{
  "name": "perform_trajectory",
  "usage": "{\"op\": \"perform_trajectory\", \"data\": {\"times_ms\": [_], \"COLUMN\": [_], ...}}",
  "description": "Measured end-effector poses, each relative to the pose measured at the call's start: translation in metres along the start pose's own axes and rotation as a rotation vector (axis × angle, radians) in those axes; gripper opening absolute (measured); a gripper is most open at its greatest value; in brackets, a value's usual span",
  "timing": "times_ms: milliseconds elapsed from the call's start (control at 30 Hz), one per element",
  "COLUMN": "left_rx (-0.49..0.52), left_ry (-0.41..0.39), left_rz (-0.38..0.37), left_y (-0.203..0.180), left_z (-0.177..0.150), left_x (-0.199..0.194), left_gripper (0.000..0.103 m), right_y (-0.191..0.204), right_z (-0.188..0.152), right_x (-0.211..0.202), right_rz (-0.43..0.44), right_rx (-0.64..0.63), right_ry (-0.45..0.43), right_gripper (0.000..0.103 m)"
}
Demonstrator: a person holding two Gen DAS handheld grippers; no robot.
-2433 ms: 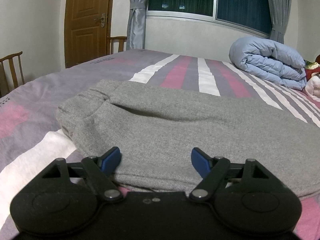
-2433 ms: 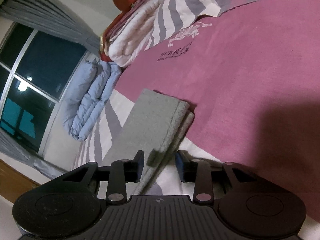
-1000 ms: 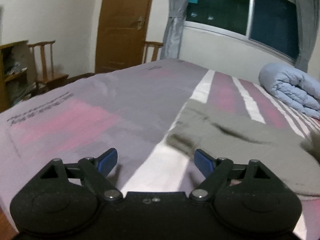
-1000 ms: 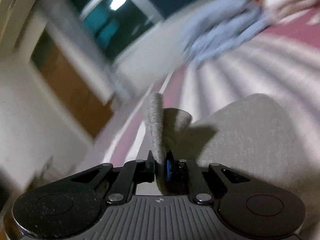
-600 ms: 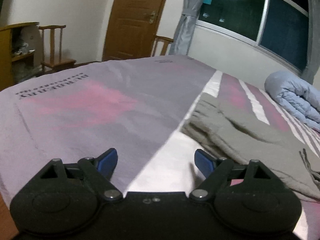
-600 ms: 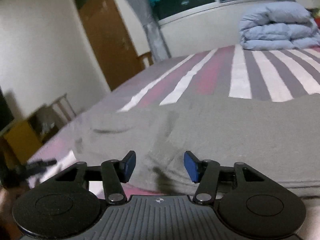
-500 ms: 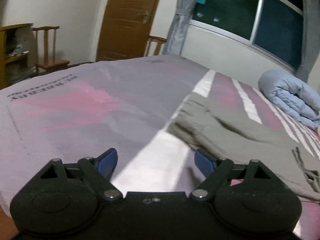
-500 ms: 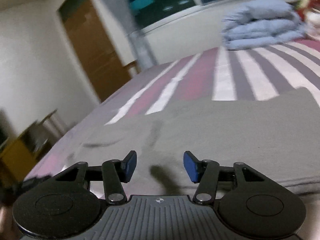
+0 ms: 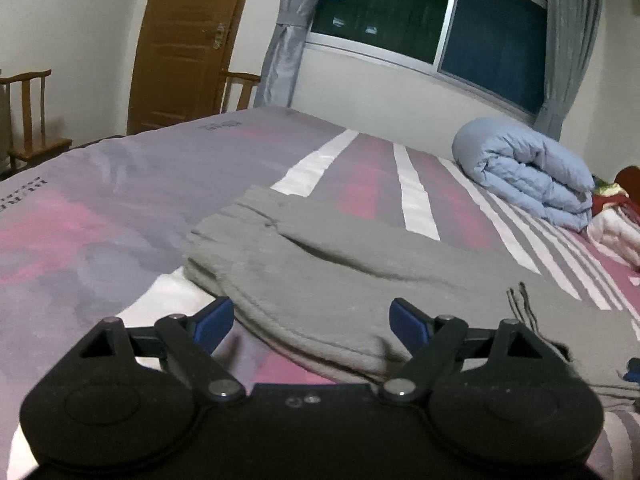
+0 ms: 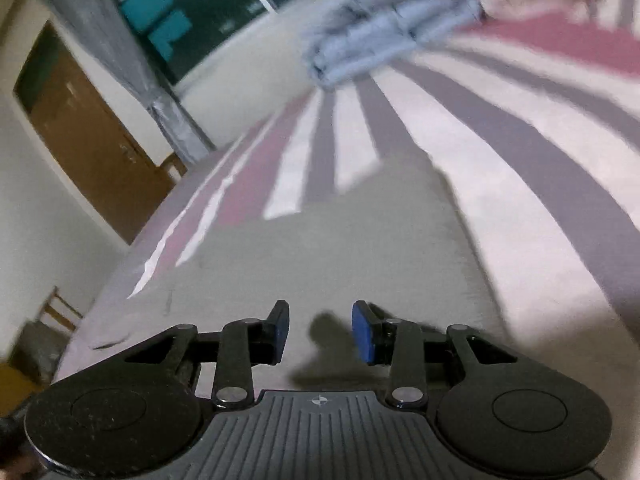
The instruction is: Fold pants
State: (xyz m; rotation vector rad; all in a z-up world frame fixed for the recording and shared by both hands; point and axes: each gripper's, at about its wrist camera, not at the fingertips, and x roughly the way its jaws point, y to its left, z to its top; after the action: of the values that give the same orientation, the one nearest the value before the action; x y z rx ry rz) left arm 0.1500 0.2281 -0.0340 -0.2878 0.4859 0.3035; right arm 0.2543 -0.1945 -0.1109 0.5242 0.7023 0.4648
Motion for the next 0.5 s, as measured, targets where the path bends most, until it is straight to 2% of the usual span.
{"op": "perform_trajectory", "data": {"times_ms": [100, 167, 233, 300, 333, 433, 500], "left_rx": [0.007, 0.002, -0.012, -0.027, -0.036, -0.067, -0.084], "left_ry": [0.006, 0.011, 0.017, 0.027, 0.031, 0.029, 0.024], "left_rz": [0.018, 0.039, 0.059, 0.079, 0.09, 0.115, 0.125], "left_y": [0.0, 0.003, 0.009, 0.016, 0.02, 0.031, 0.038], "left_z": [0.001, 0.003, 0.005, 0.006, 0.007, 0.01, 0.01], "left_x": [0.007, 0.011, 0.013, 0.016, 0.018, 0.018, 0.017], "left_gripper": [0.078, 0.078, 0.078, 0.078, 0.078, 0.078, 0.079], "right_y": [-0.006, -0.011, -0.012, -0.02, -0.031, -0.034, -0.026], "right_z": [0.022, 0.043, 0.062, 0.073, 0.069, 0.064, 0.059], "right_x": [-0.01, -0.003, 0.014, 0.042, 0.05, 0.048, 0.035], "right_rz": [-0.005, -0.034, -0.047, -0.134, -0.147, -0.143, -0.101], "right_rx": [-0.01, 0.001, -0.02, -0.039, -0.03, -0.067, -0.088], "right_ry": [-0.108, -0.142, -0.14, -0.066, -0.026, -0.049, -0.119], "right_gripper": [0.034, 0.034, 0.034, 0.034, 0.034, 0.034, 0.034]}}
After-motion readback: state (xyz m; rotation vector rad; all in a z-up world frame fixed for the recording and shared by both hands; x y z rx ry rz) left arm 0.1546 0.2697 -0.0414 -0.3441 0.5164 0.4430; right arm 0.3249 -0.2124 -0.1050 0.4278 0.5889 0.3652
